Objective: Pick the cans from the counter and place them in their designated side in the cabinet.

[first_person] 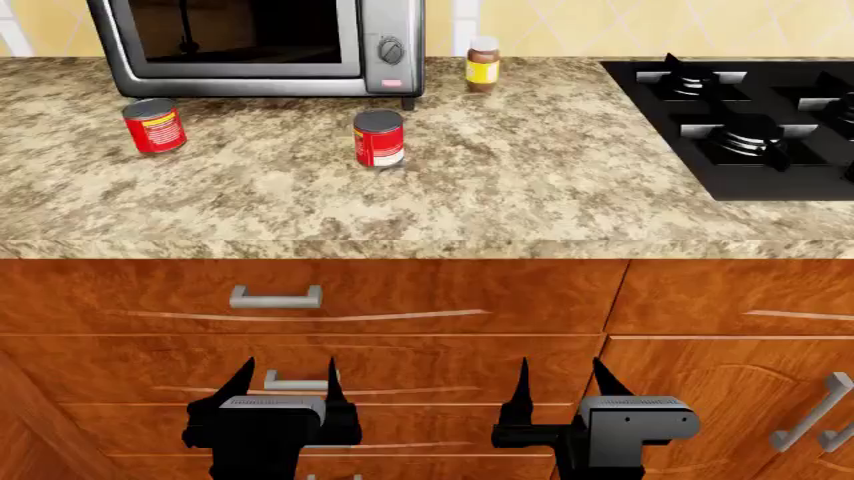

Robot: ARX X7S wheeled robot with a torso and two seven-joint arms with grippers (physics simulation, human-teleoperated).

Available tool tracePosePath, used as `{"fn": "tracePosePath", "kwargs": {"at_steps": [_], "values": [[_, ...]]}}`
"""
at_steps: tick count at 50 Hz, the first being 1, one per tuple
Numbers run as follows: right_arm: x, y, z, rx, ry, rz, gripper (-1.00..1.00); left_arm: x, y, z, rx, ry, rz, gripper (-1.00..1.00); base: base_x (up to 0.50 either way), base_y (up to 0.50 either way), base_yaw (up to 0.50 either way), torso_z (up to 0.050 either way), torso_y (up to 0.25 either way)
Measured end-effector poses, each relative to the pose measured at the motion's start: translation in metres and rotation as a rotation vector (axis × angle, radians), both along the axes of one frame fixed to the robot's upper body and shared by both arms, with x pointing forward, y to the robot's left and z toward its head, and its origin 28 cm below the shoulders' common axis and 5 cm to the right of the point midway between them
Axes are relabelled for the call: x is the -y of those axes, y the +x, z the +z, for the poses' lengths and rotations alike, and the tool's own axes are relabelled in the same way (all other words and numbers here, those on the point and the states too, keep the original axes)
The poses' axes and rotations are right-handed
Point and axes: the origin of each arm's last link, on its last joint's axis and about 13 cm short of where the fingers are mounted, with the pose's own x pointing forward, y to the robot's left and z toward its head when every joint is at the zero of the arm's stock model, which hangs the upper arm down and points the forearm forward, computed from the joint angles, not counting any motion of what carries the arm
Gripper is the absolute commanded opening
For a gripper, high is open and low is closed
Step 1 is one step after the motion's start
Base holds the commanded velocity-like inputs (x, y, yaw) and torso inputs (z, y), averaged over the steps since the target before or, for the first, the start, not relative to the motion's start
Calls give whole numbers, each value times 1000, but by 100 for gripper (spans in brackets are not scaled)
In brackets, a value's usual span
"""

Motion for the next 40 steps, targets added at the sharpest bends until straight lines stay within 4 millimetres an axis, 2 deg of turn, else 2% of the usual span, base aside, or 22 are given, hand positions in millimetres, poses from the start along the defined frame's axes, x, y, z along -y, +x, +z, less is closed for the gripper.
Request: {"fn": "tracePosePath", "kwargs": {"at_steps": [15, 40], "values": [[-2, 0, 5, 11, 8, 10, 100, -1, 0, 7, 27, -4, 2, 100, 0, 0, 0, 0, 0], [-5, -1, 4, 5, 11, 20, 100, -2, -1, 10, 58, 4, -1, 100, 13, 499, 0, 0, 0]]}}
